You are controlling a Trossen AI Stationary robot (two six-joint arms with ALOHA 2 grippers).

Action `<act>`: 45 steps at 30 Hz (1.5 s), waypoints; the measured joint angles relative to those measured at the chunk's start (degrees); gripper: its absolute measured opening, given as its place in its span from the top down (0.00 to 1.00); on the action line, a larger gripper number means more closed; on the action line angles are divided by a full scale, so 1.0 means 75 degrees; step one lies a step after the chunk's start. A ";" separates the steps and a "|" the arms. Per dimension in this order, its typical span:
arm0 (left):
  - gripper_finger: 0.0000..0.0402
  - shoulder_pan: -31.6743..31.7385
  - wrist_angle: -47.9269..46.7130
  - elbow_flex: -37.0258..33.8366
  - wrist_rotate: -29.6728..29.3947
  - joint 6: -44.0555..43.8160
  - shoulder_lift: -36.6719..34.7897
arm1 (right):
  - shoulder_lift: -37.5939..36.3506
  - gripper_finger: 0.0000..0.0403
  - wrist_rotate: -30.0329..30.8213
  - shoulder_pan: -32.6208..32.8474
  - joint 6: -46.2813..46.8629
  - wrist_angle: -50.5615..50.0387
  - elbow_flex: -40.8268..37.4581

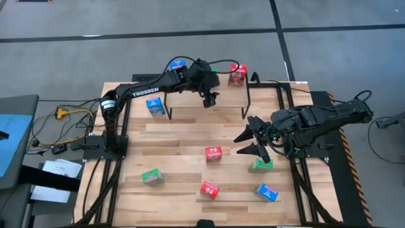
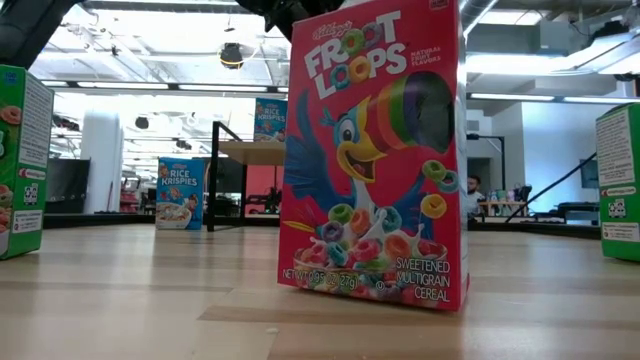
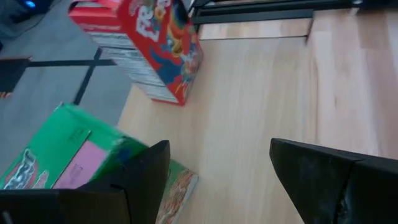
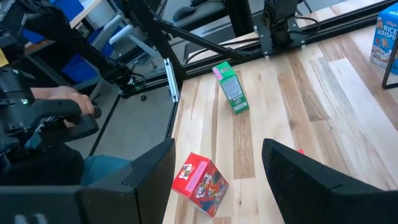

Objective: Stack cereal on shelf
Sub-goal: Put the top green cereal box on the shelf, then put the top red cereal box on the shelf aligned with the other red cereal box

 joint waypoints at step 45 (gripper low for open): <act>0.33 -0.0931 -0.1457 0.0006 -0.0119 -0.0270 -0.1844 | 0.0000 0.34 0.0005 -0.0003 0.0003 0.0002 0.0006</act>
